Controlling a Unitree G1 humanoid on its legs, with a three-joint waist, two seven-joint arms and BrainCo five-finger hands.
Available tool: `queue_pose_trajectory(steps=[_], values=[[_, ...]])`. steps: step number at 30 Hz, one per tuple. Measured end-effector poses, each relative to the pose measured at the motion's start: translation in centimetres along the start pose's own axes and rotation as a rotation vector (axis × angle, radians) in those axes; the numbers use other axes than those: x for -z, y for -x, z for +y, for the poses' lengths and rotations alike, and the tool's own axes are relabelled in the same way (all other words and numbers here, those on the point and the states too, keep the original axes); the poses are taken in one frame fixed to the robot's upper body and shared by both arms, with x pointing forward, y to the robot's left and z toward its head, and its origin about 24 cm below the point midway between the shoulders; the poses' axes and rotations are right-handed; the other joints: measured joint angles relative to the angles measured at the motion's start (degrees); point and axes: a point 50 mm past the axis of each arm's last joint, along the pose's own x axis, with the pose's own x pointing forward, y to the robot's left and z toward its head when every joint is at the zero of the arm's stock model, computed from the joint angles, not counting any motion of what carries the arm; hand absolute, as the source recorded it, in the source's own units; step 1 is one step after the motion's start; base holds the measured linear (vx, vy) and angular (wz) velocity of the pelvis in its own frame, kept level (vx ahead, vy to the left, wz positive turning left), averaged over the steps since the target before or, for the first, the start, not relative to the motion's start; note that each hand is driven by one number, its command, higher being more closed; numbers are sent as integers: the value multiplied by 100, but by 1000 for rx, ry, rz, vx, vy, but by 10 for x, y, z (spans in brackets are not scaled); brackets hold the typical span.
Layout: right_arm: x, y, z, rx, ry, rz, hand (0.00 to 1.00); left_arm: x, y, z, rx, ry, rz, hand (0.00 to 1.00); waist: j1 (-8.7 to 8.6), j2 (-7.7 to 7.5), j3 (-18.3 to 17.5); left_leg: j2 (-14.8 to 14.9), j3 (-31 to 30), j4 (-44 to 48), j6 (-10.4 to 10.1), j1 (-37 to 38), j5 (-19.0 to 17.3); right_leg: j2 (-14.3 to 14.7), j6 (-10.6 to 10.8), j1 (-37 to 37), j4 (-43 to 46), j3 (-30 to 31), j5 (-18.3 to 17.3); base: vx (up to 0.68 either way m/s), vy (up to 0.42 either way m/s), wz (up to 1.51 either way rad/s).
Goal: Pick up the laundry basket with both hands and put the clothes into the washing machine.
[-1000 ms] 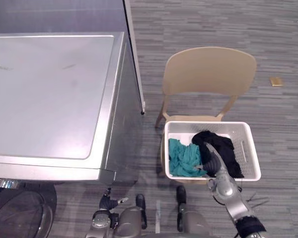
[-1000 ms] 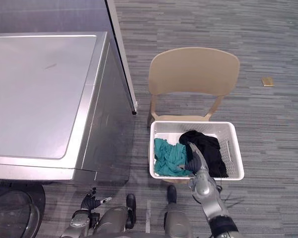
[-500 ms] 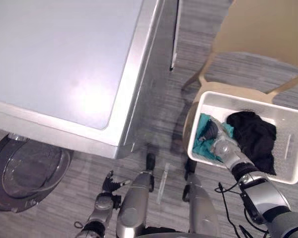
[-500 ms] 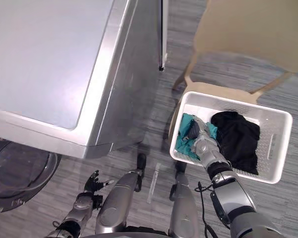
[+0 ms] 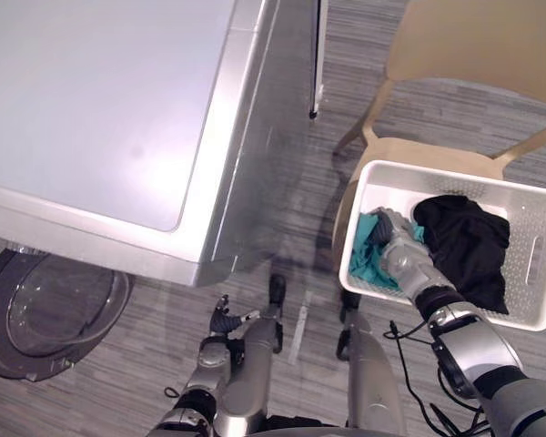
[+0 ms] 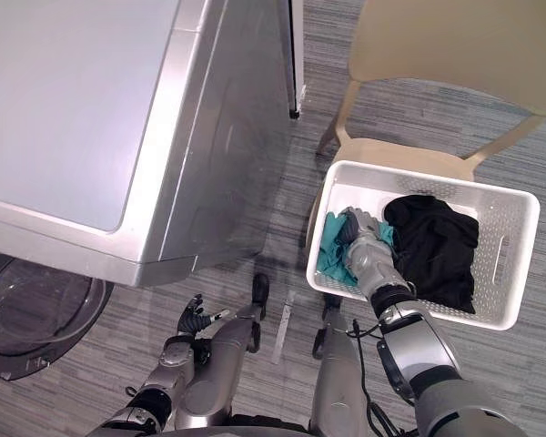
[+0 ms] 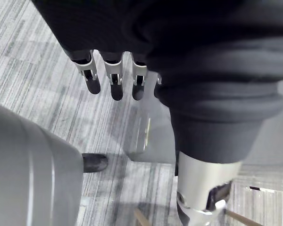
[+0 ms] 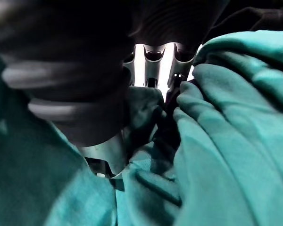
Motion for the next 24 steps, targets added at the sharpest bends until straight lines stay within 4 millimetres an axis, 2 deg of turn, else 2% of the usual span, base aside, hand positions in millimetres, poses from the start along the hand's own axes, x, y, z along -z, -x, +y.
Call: queue_pose_trajectory(steps=[3, 6, 8, 12, 13, 15, 18, 19, 21, 24], values=[[-10, -2, -18, 79, -88, -39, 100, 0, 0, -1, 1, 16, 3, 0, -46, -2, 1, 1, 70, -3, 1, 120, -1, 15, -9, 62, -13, 118, 11, 23, -2, -20], [-7, 0, -28, 146, -176, -31, 100, 0, 0, -1, 1, 16, 3, 0, -56, -5, 3, 14, 47, -10, 3, 290, -7, 32, -16, 276, -82, 93, 16, 7, 5, 1], [-10, 0, -41, 214, -266, -46, 100, 0, 0, 1, -3, 16, 5, 0, -85, -6, 3, 7, 45, -50, 5, 327, -8, 39, -10, 332, -159, 95, 53, -33, 18, 3], [-10, 4, -49, 281, -434, -39, 100, 4, 1, 7, -14, 7, 15, 0, -171, -51, 30, -9, 57, -112, 7, 452, -6, 56, 10, 517, -363, 107, 159, -10, 10, -1], [-8, 8, -48, 298, -528, -30, 100, 5, 1, 9, -17, 4, 18, 0, -173, -66, 38, -12, 61, -118, 9, 521, -7, 57, 11, 603, -422, 113, 183, 15, 31, -2], [-6, 18, -47, 335, -690, -40, 100, 6, 1, 10, -19, 5, 20, 0, -174, -72, 33, -15, 63, -160, 10, 619, -8, 57, 21, 721, -500, 105, 196, 16, 11, 1], [-11, 45, -32, 359, -977, -87, 100, 14, 4, 14, -30, 9, 47, 0, -209, -132, -20, -9, 53, -256, 26, 818, -23, 70, 24, 949, -630, 76, 193, 59, 13, 1], [-14, 58, -24, 356, -1106, -107, 100, 24, 8, 19, -49, 22, 80, 0, -268, -212, -137, -10, 54, -337, 28, 899, -25, 76, 26, 1023, -693, 70, 191, 61, 7, 1], [-15, 74, -18, 353, -1237, -131, 100, 36, 13, 26, -69, 20, 118, 0, -344, -326, -294, -10, 46, -403, 37, 1025, -33, 80, 36, 1149, -760, 49, 181, 107, 13, 0], [-16, 104, -19, 352, -1413, -222, 100, 53, 22, 36, -96, 16, 168, 0, -341, -482, -673, -11, 56, -408, 46, 1305, -155, 82, 72, 1459, -853, 49, 112, 106, 19, -4]])
